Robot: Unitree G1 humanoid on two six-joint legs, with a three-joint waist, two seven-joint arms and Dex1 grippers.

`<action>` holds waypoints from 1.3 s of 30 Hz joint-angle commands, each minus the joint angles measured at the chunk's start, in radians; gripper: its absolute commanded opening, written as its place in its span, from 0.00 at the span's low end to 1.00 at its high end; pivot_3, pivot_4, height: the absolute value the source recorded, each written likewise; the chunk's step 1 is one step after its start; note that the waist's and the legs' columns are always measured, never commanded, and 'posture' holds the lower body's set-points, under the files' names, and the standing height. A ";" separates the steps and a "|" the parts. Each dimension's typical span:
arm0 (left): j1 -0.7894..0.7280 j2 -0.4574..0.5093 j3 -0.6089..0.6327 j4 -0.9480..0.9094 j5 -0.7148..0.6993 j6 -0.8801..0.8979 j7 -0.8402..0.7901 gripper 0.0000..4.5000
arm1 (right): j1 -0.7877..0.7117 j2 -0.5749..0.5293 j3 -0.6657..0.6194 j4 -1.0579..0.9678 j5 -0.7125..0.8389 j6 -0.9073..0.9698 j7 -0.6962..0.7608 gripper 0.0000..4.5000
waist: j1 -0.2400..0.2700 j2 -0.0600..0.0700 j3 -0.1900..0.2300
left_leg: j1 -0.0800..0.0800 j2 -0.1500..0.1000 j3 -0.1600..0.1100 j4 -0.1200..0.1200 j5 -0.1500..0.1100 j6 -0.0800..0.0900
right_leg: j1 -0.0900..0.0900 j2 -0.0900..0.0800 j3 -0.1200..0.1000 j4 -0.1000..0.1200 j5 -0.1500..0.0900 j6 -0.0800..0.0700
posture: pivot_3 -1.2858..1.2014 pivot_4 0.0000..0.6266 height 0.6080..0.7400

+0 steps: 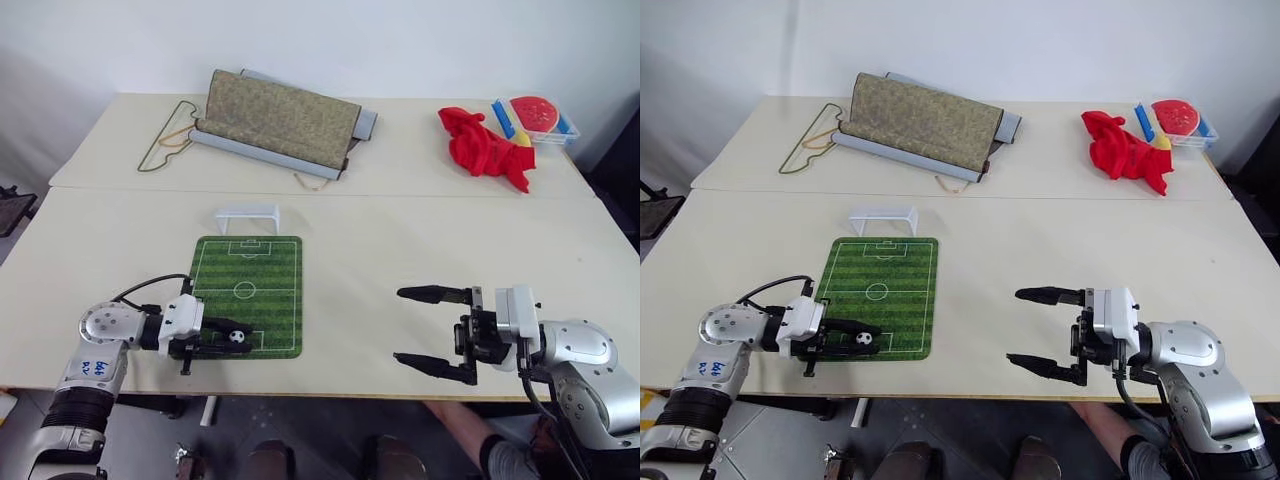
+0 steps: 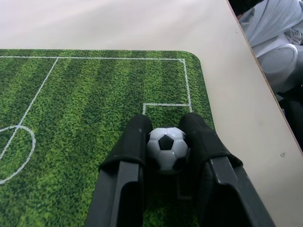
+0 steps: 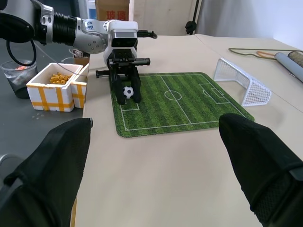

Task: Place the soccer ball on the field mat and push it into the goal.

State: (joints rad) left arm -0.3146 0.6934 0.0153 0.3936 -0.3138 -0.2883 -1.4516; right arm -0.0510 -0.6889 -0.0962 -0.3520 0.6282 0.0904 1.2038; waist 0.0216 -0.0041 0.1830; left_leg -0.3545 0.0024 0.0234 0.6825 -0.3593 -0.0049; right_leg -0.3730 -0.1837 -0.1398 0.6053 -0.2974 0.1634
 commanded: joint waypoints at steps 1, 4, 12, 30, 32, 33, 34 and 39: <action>-0.005 -0.001 -0.004 -0.008 0.000 -0.001 0.004 0.47 | -0.005 0.011 -0.013 -0.035 0.022 -0.001 -0.011 1.00 | 0.001 0.000 0.000 | 0.000 0.000 0.000 0.000 0.000 0.000 | 0.000 0.000 0.000 0.000 0.000 0.000 | 0.52 0.24 1.00; -0.007 0.000 -0.001 -0.008 0.001 -0.019 0.008 0.67 | -0.009 0.012 -0.013 -0.035 0.023 0.002 -0.015 1.00 | 0.000 0.000 0.000 | 0.000 0.000 0.000 0.000 0.000 0.000 | 0.000 0.000 0.000 0.000 0.000 0.000 | 0.52 0.24 1.00; -0.001 0.003 0.010 -0.040 -0.013 -0.025 0.014 0.73 | -0.014 0.023 -0.005 -0.030 0.024 0.005 -0.018 1.00 | 0.000 0.000 0.000 | 0.000 0.000 0.000 0.000 0.000 0.000 | 0.000 0.000 0.000 0.000 0.000 0.000 | 0.52 0.24 1.00; 0.212 0.152 0.261 -0.401 -0.241 0.250 0.082 0.73 | -0.020 0.029 -0.012 0.008 0.027 0.001 0.019 1.00 | -0.017 0.001 0.000 | 0.000 0.001 0.000 -0.001 0.000 0.000 | -0.001 0.001 0.001 -0.001 0.000 0.000 | 0.52 0.24 1.00; 0.319 0.178 0.325 -0.438 -0.266 0.277 0.063 0.69 | -0.034 0.034 -0.016 0.030 0.024 -0.011 0.030 1.00 | -0.021 0.001 0.001 | 0.000 0.001 0.000 -0.001 0.000 0.000 | -0.001 0.001 0.001 -0.001 0.000 0.000 | 0.52 0.24 1.00; 0.399 0.186 0.355 -0.440 -0.254 0.262 0.041 0.64 | -0.049 0.040 -0.016 0.054 0.017 -0.030 0.039 1.00 | -0.024 0.001 0.001 | 0.000 0.001 0.001 -0.001 -0.001 0.000 | -0.001 0.001 0.002 -0.001 0.000 0.000 | 0.52 0.24 1.00; 0.454 0.190 0.375 -0.442 -0.245 0.251 0.026 0.59 | -0.061 0.046 -0.016 0.071 0.012 -0.043 0.046 1.00 | -0.028 0.002 0.001 | 0.001 0.002 0.001 -0.001 -0.001 0.000 | -0.001 0.001 0.002 -0.001 0.000 0.000 | 0.52 0.24 1.00; 0.622 0.165 0.408 -0.452 -0.223 0.207 0.017 0.25 | -0.100 0.056 -0.003 0.118 0.013 -0.063 0.078 1.00 | -0.016 0.003 0.002 | 0.001 0.003 0.004 -0.001 -0.002 0.000 | -0.001 0.002 0.004 -0.001 0.000 0.000 | 0.52 0.24 1.00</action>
State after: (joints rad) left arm 0.2945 0.8666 0.3920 -0.0272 -0.5317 -0.0561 -1.4274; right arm -0.1429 -0.6341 -0.0877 -0.2187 0.6219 0.0437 1.2663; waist 0.0056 -0.0014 0.1848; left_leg -0.3534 0.0060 0.0270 0.6816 -0.3615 -0.0048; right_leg -0.3746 -0.1816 -0.1358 0.6037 -0.2974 0.1631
